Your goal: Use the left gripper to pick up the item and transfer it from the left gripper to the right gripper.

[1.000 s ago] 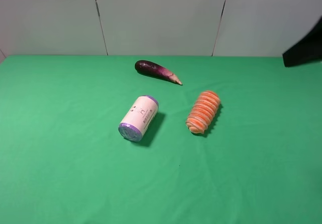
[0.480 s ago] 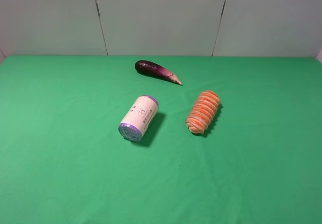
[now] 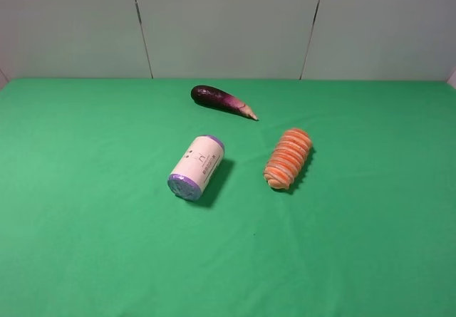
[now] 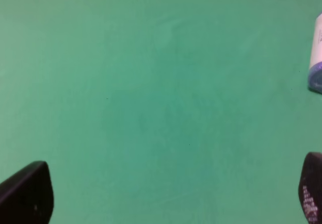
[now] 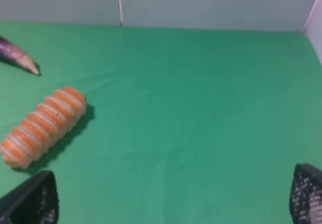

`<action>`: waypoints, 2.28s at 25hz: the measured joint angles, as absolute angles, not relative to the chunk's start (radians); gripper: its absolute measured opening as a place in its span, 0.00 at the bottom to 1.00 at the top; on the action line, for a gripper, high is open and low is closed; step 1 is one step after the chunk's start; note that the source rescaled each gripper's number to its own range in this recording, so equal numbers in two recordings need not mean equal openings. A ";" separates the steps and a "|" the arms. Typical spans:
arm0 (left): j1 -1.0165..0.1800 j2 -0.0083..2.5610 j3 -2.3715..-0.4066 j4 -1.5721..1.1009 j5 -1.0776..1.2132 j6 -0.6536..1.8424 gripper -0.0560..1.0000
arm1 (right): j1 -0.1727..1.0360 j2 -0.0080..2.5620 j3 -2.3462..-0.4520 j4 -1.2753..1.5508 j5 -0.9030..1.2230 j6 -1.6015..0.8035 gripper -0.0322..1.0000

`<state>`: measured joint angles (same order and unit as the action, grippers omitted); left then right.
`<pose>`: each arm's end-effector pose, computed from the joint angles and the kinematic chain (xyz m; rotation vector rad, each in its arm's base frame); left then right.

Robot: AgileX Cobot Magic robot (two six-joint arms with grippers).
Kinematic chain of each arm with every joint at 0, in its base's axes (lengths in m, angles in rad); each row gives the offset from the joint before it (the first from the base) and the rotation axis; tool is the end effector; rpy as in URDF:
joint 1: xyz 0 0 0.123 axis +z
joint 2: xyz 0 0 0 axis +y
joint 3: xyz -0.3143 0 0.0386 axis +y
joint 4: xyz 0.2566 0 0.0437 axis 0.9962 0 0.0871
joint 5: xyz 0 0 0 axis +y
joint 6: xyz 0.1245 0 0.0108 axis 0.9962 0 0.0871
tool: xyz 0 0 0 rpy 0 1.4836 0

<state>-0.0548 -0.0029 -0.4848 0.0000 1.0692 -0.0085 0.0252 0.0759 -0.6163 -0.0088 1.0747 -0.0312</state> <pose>0.0018 -0.0001 0.2602 0.0478 2.0648 -0.0390 -0.0002 -0.0010 0.3007 -0.0562 2.0171 -0.0143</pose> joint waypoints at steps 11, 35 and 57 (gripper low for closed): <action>-0.055 -0.003 -0.485 0.000 1.069 -0.008 0.98 | 0.025 -0.004 -0.500 -0.016 1.032 0.026 1.00; -0.055 -0.003 -0.485 0.000 1.069 -0.008 0.98 | 0.025 -0.004 -0.500 -0.016 1.020 0.029 1.00; -0.055 -0.003 -0.485 0.000 1.069 -0.008 0.98 | 0.025 -0.004 -0.500 -0.016 1.020 0.029 1.00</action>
<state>-0.0548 -0.0029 -0.4848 0.0000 1.0692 -0.0085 0.0252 -0.0043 -0.4999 -0.0163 1.0198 0.0291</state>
